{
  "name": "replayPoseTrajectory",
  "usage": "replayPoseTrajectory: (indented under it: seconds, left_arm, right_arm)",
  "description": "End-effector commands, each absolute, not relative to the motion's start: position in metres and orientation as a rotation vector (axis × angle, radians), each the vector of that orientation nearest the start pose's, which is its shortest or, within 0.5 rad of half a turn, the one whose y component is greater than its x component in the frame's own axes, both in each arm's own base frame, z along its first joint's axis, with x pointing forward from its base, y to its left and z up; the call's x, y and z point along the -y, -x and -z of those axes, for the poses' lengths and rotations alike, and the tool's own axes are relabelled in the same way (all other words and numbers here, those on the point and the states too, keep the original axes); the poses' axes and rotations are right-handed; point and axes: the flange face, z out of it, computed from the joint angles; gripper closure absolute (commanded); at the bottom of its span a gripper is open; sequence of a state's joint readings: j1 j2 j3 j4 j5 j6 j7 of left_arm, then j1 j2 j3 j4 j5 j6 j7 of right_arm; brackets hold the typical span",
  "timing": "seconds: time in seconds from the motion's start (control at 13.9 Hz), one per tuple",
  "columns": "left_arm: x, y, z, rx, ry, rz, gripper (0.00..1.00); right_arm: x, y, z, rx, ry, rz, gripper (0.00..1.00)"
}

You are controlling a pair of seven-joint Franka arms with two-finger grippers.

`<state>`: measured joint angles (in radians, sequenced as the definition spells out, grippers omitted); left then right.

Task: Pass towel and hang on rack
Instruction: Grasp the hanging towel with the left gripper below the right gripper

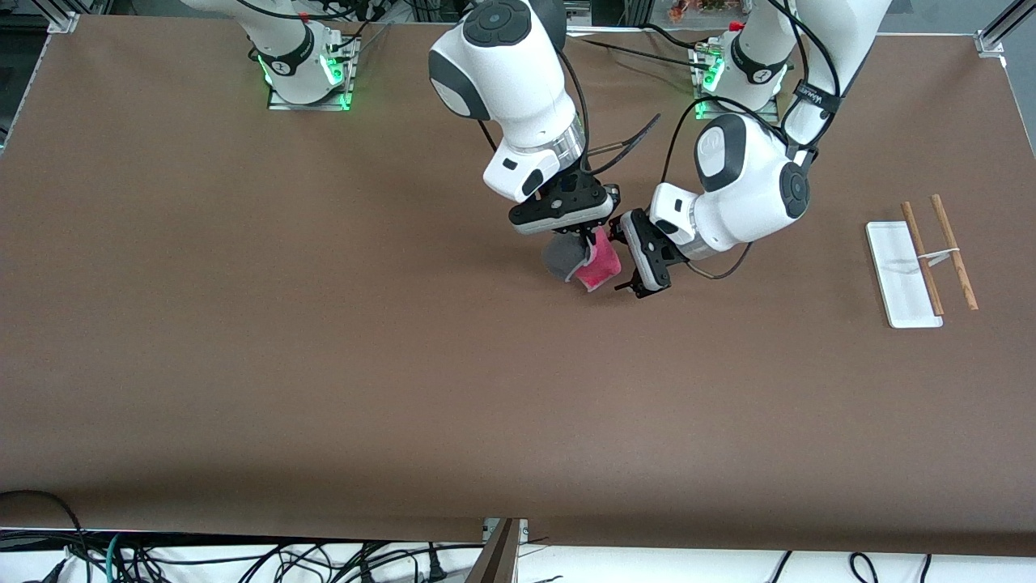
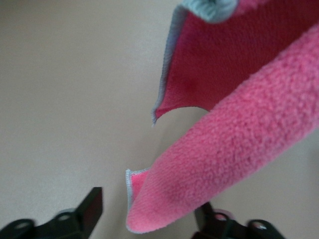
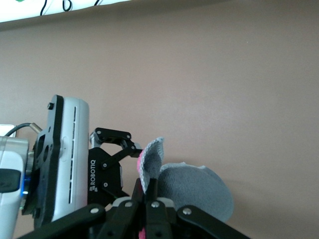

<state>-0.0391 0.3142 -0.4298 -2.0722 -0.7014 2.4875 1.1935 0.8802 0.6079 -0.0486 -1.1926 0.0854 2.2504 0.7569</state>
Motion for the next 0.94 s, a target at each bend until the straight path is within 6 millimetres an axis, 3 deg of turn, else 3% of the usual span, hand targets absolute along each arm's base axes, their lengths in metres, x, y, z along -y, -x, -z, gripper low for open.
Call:
replayPoseTrajectory:
  seconds: [0.0,0.22,0.5,0.79,0.86]
  left_arm:
    - [0.268,-0.543,-0.301,1.346,-2.202,-0.410,0.53]
    - [0.267,-0.543,-0.299,1.354,-2.200,-0.404,0.97]
    - [0.258,-0.547,-0.305,1.349,-2.206,-0.416,1.00]
    - [0.231,-0.556,-0.322,1.325,-2.222,-0.432,1.00]
    - [0.223,-0.559,-0.327,1.315,-2.226,-0.435,1.00]
  right_arm:
    - [-0.577,-0.507,-0.489,0.068,2.740,0.407,1.00]
    - [-0.577,-0.507,-0.489,0.068,2.735,0.413,1.00]
    - [-0.577,-0.507,-0.488,0.068,2.736,0.411,1.00]
    - [-0.578,-0.507,-0.487,0.068,2.739,0.409,1.00]
    - [-0.576,-0.509,-0.486,0.068,2.744,0.411,0.16]
